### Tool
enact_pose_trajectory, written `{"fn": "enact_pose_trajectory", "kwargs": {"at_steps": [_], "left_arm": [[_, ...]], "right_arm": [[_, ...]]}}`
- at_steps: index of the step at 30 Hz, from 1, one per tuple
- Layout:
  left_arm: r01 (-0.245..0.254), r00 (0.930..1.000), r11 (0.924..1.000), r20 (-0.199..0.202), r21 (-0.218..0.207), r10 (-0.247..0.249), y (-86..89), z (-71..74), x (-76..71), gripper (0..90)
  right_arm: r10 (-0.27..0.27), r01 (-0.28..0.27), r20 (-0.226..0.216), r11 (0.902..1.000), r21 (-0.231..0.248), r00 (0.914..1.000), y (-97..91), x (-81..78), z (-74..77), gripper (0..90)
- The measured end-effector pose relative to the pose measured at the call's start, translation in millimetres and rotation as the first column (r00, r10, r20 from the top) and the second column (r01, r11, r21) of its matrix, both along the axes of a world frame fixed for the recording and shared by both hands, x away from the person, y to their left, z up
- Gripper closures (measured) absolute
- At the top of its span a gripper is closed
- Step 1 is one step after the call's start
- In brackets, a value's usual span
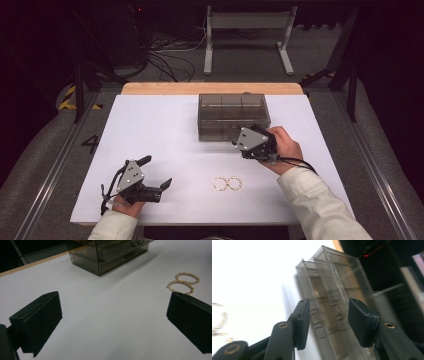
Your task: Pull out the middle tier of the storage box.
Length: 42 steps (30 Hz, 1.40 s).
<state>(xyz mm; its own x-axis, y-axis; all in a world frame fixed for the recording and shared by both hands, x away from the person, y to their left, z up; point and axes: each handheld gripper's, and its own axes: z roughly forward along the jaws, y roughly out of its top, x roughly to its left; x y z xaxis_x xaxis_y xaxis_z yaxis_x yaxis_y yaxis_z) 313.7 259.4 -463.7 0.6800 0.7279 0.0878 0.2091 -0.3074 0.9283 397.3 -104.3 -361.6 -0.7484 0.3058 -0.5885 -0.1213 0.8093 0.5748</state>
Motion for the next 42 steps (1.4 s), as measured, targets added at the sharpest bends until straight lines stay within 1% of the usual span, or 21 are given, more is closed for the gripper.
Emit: {"fn": "enact_pose_trajectory", "kwargs": {"at_steps": [1,2,3,4,6,7,9,11,12,13,14,15,16,17,19,23,29,31,36,38,42], "left_arm": [[0.0,1.0,1.0,0.0,0.0,0.0,0.0,0.0,0.0,0.7],[0.0,1.0,1.0,0.0,0.0,0.0,0.0,0.0,0.0,0.7],[0.0,1.0,1.0,0.0,0.0,0.0,0.0,0.0,0.0,0.7],[0.001,1.0,1.0,0.0,0.001,-0.001,0.0,0.0,0.0,0.7],[0.001,1.0,1.0,0.0,0.0,-0.001,0.1,0.0,0.0,0.7],[0.002,1.0,1.0,0.0,0.0,-0.002,0.1,0.0,0.0,0.7],[0.002,1.0,1.0,0.0,0.001,-0.002,0.1,0.0,0.1,0.7],[0.002,1.0,1.0,0.0,0.001,-0.002,0.1,0.0,0.1,0.7],[0.002,1.0,1.0,0.0,0.0,-0.002,0.0,0.0,0.1,0.7],[0.002,1.0,1.0,0.0,0.001,-0.002,0.0,0.0,0.1,0.7],[0.002,1.0,1.0,0.0,0.001,-0.002,0.0,0.0,0.1,0.7],[0.002,1.0,1.0,0.0,0.001,-0.002,0.0,0.0,0.1,0.7],[0.002,1.0,1.0,0.0,0.001,-0.002,0.0,0.0,0.1,0.7],[0.002,1.0,1.0,0.0,0.001,-0.002,0.0,0.0,0.1,0.7],[0.003,1.0,1.0,0.0,0.0,-0.003,0.0,0.0,0.1,0.7],[0.004,1.0,1.0,0.0,0.001,-0.004,0.0,0.0,0.1,0.7],[0.005,1.0,1.0,-0.001,0.0,-0.005,0.0,0.0,0.0,0.7],[0.004,1.0,1.0,-0.001,0.0,-0.004,0.0,0.0,0.0,0.7],[0.005,1.0,1.0,-0.002,-0.002,-0.005,-0.1,-0.1,0.0,0.7],[0.005,1.0,1.0,-0.002,-0.002,-0.005,0.0,-0.1,0.0,0.7],[0.005,1.0,1.0,0.0,-0.001,-0.005,0.2,0.0,0.1,0.7]], "right_arm": [[0.019,-0.017,-0.077,0.9995,0.028,0.9969,-4.1,7.7,3.9,54.4],[0.019,-0.017,-0.077,0.9995,0.028,0.9969,-4.1,7.7,3.9,54.4],[0.021,-0.017,-0.112,0.9993,0.034,0.9935,-5.2,11.3,5.0,54.4],[0.018,-0.011,-0.18,0.999,0.043,0.9834,-8.6,21.1,7.2,54.4],[0.022,-0.011,-0.216,0.9984,0.055,0.9762,-11.6,27.0,8.6,54.4],[0.022,-0.011,-0.216,0.9984,0.055,0.9762,-11.6,27.0,8.6,54.4],[0.032,-0.012,-0.252,0.9969,0.078,0.9672,-14.5,33.5,9.3,53.5],[0.038,-0.021,-0.257,0.9973,0.071,0.9657,-14.9,35.4,9.3,52.4],[0.043,-0.023,-0.277,0.997,0.074,0.9601,-14.0,38.0,8.5,51.1],[0.063,-0.052,-0.321,0.9978,0.042,0.9451,-12.5,43.8,7.4,51.1],[0.063,-0.057,-0.336,0.998,0.028,0.9396,-12.2,45.1,7.1,51.1],[0.071,-0.071,-0.358,0.9974,0.014,0.9309,-11.5,48.9,6.3,51.1],[0.071,-0.071,-0.358,0.9974,0.014,0.9309,-11.5,48.9,6.3,51.1],[0.065,-0.07,-0.375,0.9976,0.002,0.9246,-10.9,50.9,5.4,51.1],[0.065,-0.08,-0.393,0.9965,-0.024,0.9174,-9.6,56.7,3.0,51.2],[0.052,-0.07,-0.392,0.9971,-0.031,0.9183,-8.0,61.1,0.5,51.3],[0.024,-0.067,-0.401,0.9934,-0.093,0.9158,-2.9,72.1,-8.3,51.6],[0.019,-0.064,-0.404,0.9931,-0.098,0.9147,-2.7,72.5,-9.5,51.6],[-0.018,-0.037,-0.396,0.9908,-0.13,0.9181,2.7,79.0,-19.9,52.3],[-0.021,-0.044,-0.399,0.9875,-0.152,0.9166,4.9,80.0,-22.6,52.7],[-0.022,-0.048,-0.391,0.9845,-0.169,0.92,8.3,81.2,-27.8,53.5]]}}
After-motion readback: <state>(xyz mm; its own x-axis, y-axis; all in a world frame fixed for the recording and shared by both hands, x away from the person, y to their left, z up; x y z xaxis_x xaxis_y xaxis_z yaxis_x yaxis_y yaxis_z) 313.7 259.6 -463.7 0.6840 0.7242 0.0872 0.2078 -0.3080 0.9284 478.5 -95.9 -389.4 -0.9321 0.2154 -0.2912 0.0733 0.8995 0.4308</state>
